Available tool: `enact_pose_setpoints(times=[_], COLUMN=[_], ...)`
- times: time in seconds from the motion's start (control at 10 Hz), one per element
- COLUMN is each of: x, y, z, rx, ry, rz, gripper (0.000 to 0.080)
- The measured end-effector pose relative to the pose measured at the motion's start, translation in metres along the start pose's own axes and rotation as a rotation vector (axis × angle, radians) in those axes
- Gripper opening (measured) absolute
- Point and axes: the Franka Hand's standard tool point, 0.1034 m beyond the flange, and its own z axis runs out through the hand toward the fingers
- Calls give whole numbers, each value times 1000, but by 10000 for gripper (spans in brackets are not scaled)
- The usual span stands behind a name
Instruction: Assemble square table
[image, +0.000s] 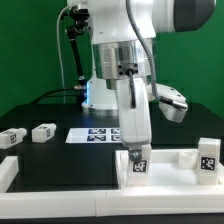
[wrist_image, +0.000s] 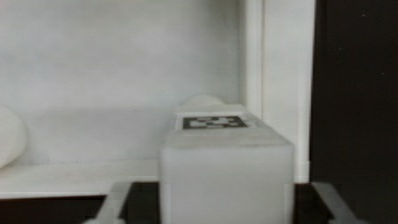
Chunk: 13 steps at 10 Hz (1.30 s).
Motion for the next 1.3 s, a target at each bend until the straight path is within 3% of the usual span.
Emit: enact_pose_setpoints(times=[0.1, 0.2, 0.3, 0.5, 0.6, 0.9, 1.1, 1.3], x=[0, 0, -1, -5, -12, -11, -6, -7], y=[0, 0, 0, 1, -1, 0, -3, -3], z=[-1, 1, 1, -1, 1, 2, 6, 6], rx=[1, -1, -1, -29, -16, -29, -18, -17], ry=[6, 6, 12, 84, 107, 104, 137, 136], rz=[42, 10, -40, -517, -703, -967, -1247, -1224], gripper=[291, 372, 372, 619, 640, 648, 649, 620])
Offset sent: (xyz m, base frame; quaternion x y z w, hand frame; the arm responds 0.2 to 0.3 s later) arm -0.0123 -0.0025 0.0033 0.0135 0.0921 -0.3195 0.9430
